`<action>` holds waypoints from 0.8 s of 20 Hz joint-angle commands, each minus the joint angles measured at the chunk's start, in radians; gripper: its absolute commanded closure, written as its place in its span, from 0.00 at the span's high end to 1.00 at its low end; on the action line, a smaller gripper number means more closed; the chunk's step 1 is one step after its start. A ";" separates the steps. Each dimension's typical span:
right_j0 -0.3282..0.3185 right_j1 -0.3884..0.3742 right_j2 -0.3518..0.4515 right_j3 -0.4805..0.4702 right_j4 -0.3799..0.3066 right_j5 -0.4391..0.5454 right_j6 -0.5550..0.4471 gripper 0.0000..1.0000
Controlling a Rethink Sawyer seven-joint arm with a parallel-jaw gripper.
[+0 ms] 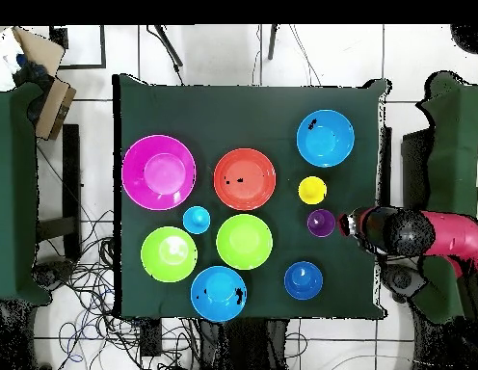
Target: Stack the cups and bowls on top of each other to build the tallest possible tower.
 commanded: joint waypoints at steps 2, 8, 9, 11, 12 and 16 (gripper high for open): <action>0.068 -0.016 -0.034 0.081 -0.090 -0.073 -0.163 1.00; 0.073 -0.023 -0.041 0.092 -0.091 -0.084 -0.154 1.00; 0.073 -0.023 -0.042 0.091 -0.090 -0.084 -0.154 1.00; 0.073 -0.023 -0.042 0.091 -0.090 -0.085 -0.157 1.00; 0.073 -0.022 -0.043 0.091 -0.089 -0.086 -0.158 1.00; 0.078 -0.020 -0.046 0.084 -0.090 -0.086 -0.160 1.00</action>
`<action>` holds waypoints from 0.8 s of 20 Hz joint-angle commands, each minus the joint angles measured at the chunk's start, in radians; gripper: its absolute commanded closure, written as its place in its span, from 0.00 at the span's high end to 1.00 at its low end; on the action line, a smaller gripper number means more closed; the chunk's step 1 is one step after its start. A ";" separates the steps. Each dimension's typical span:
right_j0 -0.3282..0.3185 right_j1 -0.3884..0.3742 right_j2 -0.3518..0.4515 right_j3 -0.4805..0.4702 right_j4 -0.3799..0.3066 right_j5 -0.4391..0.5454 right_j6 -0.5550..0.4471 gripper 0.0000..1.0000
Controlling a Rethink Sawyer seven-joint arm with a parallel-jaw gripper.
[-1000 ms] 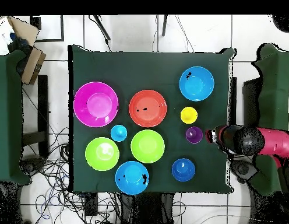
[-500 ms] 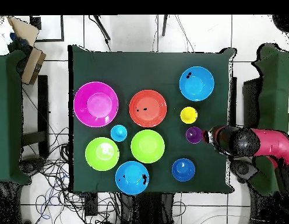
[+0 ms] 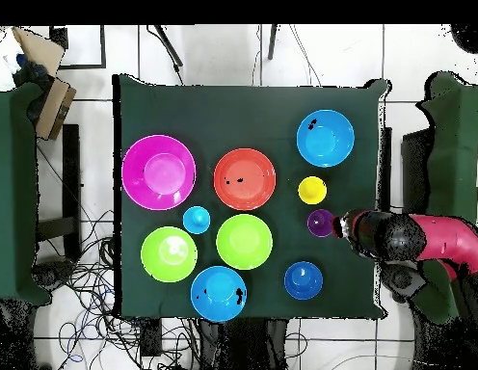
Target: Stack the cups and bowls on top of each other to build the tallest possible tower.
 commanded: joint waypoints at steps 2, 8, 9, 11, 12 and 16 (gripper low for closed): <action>0.072 0.004 -0.045 0.033 -0.091 -0.039 -0.160 1.00; 0.078 0.005 -0.051 0.028 -0.095 -0.039 -0.155 1.00; 0.080 0.007 -0.052 0.026 -0.096 -0.040 -0.154 1.00; 0.081 0.007 -0.054 0.027 -0.101 -0.045 -0.154 1.00; 0.083 0.006 -0.055 0.025 -0.104 -0.045 -0.158 1.00; 0.085 0.003 -0.059 0.029 -0.112 -0.053 -0.155 1.00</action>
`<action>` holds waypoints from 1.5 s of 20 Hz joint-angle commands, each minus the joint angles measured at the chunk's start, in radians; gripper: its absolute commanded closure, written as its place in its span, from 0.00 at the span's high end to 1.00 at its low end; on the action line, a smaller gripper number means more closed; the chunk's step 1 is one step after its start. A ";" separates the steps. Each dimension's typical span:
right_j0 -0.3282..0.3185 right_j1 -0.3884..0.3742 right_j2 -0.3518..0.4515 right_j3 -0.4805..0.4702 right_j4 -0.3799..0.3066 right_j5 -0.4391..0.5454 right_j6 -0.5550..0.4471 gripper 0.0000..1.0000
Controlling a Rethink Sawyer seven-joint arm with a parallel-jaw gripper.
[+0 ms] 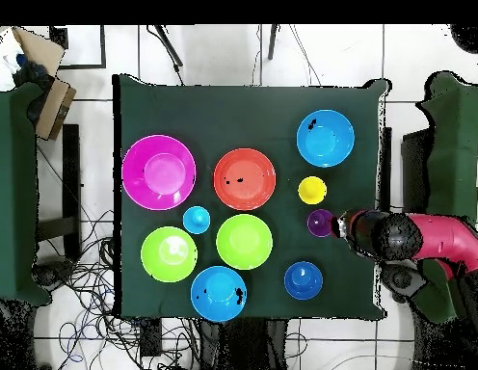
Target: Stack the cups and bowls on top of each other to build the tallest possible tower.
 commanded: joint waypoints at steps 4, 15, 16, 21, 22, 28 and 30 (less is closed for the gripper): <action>0.080 -0.002 -0.059 0.031 -0.112 -0.055 -0.137 1.00; 0.088 -0.010 -0.078 0.043 -0.109 -0.073 -0.107 1.00; 0.090 -0.010 -0.079 0.043 -0.109 -0.076 -0.105 1.00; 0.090 -0.008 -0.085 0.047 -0.109 -0.089 -0.103 1.00; 0.089 -0.006 -0.086 0.049 -0.109 -0.094 -0.104 1.00; 0.084 -0.004 -0.094 0.060 -0.112 -0.125 -0.100 1.00; 0.083 -0.004 -0.098 0.065 -0.113 -0.134 -0.100 1.00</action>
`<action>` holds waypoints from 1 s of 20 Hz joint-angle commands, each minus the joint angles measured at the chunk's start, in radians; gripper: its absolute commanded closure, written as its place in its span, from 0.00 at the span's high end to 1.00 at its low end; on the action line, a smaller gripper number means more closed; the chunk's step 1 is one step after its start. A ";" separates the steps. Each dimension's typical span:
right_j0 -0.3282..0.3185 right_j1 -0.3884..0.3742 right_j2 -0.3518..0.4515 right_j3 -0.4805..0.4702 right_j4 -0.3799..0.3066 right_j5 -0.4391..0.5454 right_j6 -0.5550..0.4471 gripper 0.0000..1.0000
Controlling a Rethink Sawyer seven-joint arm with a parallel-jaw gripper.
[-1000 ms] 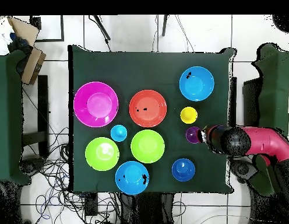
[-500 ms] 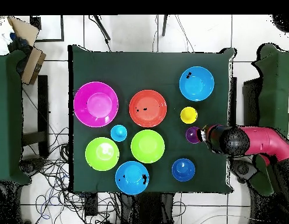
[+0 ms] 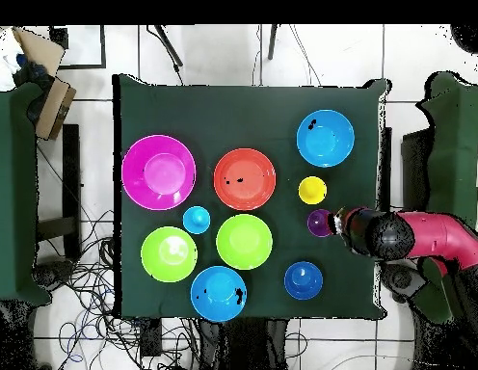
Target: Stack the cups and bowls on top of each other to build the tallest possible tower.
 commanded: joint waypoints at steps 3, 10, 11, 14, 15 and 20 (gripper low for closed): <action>0.049 0.015 -0.072 0.062 -0.113 -0.084 -0.098 1.00; 0.056 0.015 -0.090 0.066 -0.118 -0.117 -0.097 1.00; 0.058 0.014 -0.092 0.065 -0.118 -0.119 -0.096 1.00; 0.066 0.012 -0.097 0.063 -0.120 -0.126 -0.093 1.00; 0.068 0.013 -0.098 0.062 -0.120 -0.129 -0.092 1.00; 0.083 0.003 -0.110 0.073 -0.129 -0.147 -0.070 1.00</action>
